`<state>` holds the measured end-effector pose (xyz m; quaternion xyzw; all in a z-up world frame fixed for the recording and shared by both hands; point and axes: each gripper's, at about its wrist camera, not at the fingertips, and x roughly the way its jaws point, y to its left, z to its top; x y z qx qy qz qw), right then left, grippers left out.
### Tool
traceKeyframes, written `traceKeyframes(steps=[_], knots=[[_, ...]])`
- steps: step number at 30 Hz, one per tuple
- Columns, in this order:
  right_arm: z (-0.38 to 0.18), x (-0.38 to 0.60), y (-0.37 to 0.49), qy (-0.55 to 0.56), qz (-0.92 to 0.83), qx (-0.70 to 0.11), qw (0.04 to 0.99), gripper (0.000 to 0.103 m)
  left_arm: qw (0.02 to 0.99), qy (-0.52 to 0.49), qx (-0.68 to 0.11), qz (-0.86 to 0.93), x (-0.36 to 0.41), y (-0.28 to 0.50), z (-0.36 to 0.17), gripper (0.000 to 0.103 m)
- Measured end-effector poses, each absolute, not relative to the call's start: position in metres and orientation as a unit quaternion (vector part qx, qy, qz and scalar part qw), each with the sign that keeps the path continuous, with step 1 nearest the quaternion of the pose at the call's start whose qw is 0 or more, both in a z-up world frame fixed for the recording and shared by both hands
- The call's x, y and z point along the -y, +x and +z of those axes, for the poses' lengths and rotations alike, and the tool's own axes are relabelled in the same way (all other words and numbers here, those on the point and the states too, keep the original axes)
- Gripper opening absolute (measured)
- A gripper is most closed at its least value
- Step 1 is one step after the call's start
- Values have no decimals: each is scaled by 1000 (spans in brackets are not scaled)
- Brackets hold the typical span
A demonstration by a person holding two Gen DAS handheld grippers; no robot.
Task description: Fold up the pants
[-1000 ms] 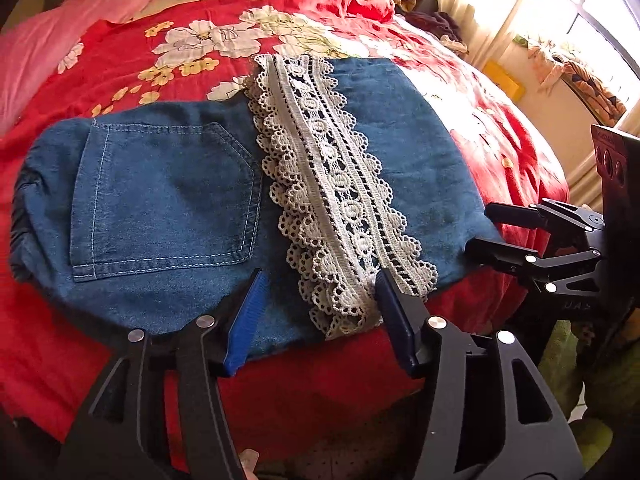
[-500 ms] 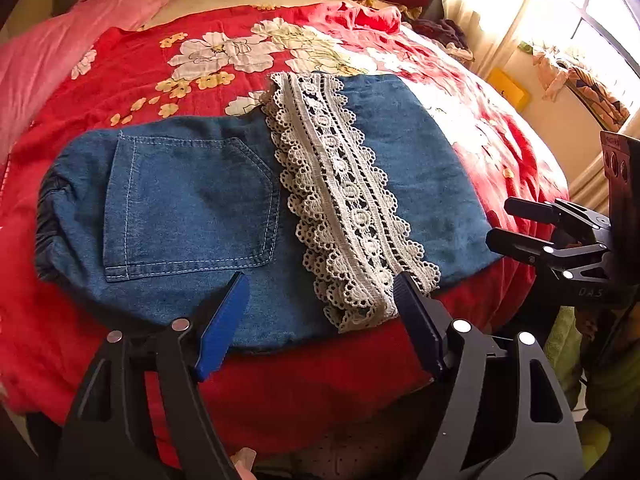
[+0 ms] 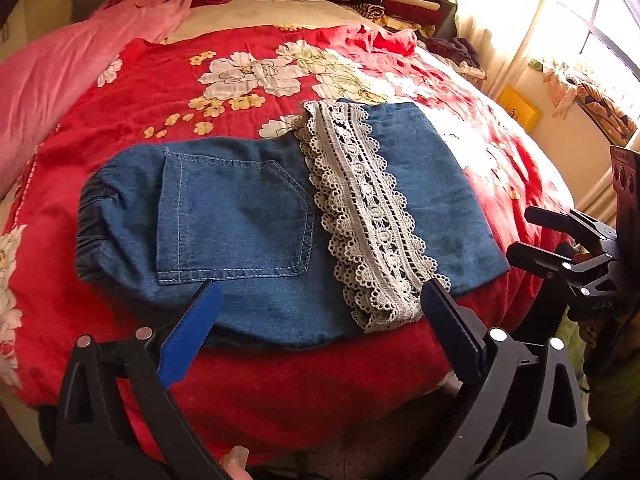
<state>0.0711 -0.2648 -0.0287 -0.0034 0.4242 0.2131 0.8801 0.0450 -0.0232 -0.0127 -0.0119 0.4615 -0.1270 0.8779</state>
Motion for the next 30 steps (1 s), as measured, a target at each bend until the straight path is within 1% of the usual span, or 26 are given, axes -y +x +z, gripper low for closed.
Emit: traceKeyframes(steps=[18, 23, 30], knots=[[8, 225, 87, -23, 238, -401, 884, 99, 890, -54, -444, -89, -23, 37, -6, 93], [22, 196, 99, -37, 268, -395, 878, 99, 889, -83, -445, -67, -47, 37, -10, 93], [25, 134, 130, -70, 315, -405, 855, 99, 870, -154, -468, -26, -90, 43, -32, 93]])
